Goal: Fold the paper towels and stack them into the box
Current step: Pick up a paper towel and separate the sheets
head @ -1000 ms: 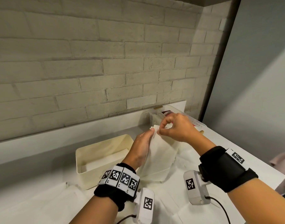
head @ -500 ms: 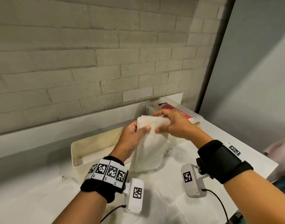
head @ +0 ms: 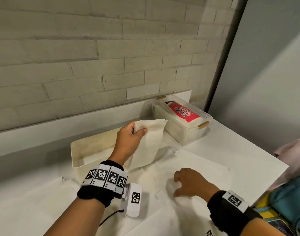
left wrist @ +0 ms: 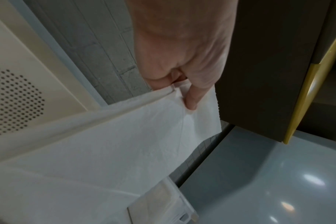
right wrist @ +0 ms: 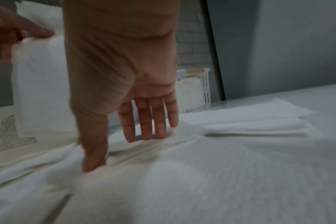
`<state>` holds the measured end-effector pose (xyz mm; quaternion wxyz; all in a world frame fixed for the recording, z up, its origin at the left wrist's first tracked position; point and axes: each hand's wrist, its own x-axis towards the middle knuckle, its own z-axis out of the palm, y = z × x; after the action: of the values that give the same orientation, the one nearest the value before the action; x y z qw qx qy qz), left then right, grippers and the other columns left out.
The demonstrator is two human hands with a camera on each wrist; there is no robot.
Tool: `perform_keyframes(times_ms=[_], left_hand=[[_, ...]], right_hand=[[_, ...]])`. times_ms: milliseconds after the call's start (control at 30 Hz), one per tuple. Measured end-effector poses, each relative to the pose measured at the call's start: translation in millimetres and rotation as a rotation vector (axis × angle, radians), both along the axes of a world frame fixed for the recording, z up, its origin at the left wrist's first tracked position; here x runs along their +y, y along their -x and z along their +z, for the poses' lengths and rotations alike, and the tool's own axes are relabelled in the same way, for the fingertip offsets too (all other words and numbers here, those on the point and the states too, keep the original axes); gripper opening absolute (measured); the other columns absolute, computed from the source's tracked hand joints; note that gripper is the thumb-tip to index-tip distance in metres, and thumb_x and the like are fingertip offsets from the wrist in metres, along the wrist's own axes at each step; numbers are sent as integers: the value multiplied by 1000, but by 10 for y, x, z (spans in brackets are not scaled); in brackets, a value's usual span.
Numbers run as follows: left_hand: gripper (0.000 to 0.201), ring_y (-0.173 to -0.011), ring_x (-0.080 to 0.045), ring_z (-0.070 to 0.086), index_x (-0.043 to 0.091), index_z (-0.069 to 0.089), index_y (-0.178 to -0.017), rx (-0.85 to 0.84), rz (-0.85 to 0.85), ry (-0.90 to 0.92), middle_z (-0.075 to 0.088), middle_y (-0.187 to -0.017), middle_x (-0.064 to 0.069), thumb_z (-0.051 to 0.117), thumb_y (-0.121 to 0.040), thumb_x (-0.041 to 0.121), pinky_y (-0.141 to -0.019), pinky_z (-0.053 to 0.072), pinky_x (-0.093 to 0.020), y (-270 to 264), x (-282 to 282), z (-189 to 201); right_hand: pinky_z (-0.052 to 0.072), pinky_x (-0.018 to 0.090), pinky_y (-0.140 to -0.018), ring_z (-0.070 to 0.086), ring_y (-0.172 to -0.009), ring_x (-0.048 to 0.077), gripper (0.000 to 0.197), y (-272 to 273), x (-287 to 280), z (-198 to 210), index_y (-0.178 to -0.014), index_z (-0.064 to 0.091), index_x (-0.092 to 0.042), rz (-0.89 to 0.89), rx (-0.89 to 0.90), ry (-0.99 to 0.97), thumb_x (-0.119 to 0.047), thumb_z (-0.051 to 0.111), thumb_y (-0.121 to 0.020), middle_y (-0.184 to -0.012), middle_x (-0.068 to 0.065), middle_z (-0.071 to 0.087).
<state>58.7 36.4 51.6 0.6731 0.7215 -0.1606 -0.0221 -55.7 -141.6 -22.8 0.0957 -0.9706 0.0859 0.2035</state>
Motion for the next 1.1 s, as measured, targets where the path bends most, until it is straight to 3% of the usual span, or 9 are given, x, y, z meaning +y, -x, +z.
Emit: perform_keyframes(times_ms=[133,400,467,533,600,700,833,933,1100], left_hand=[[17,-81,-17,63,28,63,-82,-29,-2,-32,69,-86,3,65,-86,12,-79,50,-34,3,-29,10],[15,-80,-15,64,26,63,-86,-5,-17,-7,69,-86,4,65,-86,11,-75,51,-28,8,-40,26],[16,-82,-16,64,26,64,-87,7,-21,6,69,-87,3,65,-86,11,-76,52,-29,9,-47,25],[14,-82,-16,65,24,64,-89,10,-30,14,70,-88,3,65,-86,11,-76,52,-29,16,-53,29],[13,-83,-16,65,24,64,-90,13,-34,16,70,-89,3,64,-86,11,-77,52,-29,22,-56,34],[14,-84,-17,65,26,63,-89,20,-35,24,70,-90,3,64,-87,11,-77,51,-29,25,-52,37],[15,-86,-17,66,26,63,-89,27,-37,31,70,-90,3,64,-87,11,-78,52,-30,21,-48,27],[15,-85,-17,66,26,64,-89,27,-41,39,70,-91,2,64,-87,11,-79,53,-31,23,-57,18],[17,-85,-18,66,25,64,-88,49,-35,69,71,-90,3,64,-86,8,-81,53,-32,6,-82,0]], right_hand=[[40,26,-90,46,-116,18,66,43,-21,-74,-129,46,-22,-21,8,-12,-43,72,-72,-125,-1,45],[35,19,-75,46,-113,18,55,108,-42,-180,-129,45,-18,-7,-42,-47,-13,59,-76,-123,2,46],[36,19,-75,47,-111,19,52,113,-57,-206,-128,47,-16,-10,-68,-62,-5,53,-77,-117,1,49],[36,18,-75,48,-104,17,52,120,-86,-226,-127,48,-16,-14,-94,-84,2,47,-78,-100,-8,45],[34,15,-76,48,-104,16,55,135,-126,-238,-128,48,-17,-9,-103,-110,6,44,-78,-99,-7,43],[34,12,-78,50,-110,16,56,167,-184,-231,-127,50,-19,-16,-136,-163,8,40,-79,-116,0,51],[34,6,-67,58,-97,18,39,175,-242,-249,-109,63,-13,-70,-258,-239,3,39,-83,-103,0,63],[33,-1,-67,59,-98,16,41,173,-269,-250,-116,61,-14,-127,-334,-271,3,40,-85,-112,1,65],[35,12,-77,53,-104,13,62,176,-272,-227,-132,47,-20,-110,-287,-214,10,37,-78,-112,1,57]])
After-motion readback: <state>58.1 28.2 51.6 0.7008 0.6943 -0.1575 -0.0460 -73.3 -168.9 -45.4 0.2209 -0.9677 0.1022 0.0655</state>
